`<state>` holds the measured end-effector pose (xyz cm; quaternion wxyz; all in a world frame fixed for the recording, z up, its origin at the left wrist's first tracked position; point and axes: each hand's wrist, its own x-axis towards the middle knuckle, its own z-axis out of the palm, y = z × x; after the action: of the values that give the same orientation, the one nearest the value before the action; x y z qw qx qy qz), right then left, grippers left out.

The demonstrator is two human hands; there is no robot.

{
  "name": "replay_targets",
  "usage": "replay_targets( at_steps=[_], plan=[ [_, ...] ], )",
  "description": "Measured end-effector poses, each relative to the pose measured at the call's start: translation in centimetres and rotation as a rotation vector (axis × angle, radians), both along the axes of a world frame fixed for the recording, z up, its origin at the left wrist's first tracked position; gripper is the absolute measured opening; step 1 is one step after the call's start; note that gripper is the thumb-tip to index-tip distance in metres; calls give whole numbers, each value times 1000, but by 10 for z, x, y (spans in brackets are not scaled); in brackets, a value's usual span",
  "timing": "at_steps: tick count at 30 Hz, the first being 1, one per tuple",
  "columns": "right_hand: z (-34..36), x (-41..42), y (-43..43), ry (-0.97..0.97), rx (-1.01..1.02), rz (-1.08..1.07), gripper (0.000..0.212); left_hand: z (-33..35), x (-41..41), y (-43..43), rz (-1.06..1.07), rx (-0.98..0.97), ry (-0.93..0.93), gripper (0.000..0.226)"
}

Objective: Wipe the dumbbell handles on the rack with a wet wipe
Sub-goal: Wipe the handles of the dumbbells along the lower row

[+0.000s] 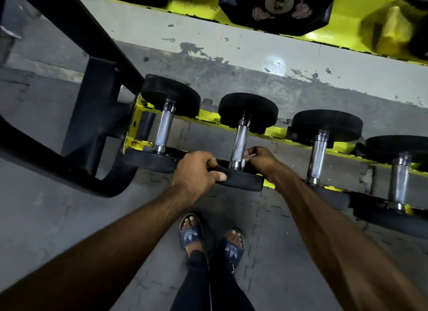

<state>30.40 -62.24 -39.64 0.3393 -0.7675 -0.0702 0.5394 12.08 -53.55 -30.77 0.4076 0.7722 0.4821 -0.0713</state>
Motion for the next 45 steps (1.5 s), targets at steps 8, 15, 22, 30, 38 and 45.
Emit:
replay_targets(
  at_steps=[8, 15, 22, 30, 38, 45],
  plan=[
    [4, 10, -5, 113, 2, 229, 26, -1, 0, 0, 14, 7, 19, 28],
    [-5, 2, 8, 108, -12, 255, 21, -4, -1, -1, 33, 9, -1, 29],
    [17, 11, -24, 64, 63, 59, 20, 0, -1, 0, 36, -1, 5, 28],
    [28, 1, -10, -470, 377, 174, 9, -3, -4, 4, -44, -15, -34, 30],
    [33, 4, -8, -530, 404, 643, 7, -5, -10, 3, -160, 86, -90, 31],
    [38, -1, 15, -868, 394, 534, 12, -6, -13, 9, -241, 63, -208, 30]
  ],
)
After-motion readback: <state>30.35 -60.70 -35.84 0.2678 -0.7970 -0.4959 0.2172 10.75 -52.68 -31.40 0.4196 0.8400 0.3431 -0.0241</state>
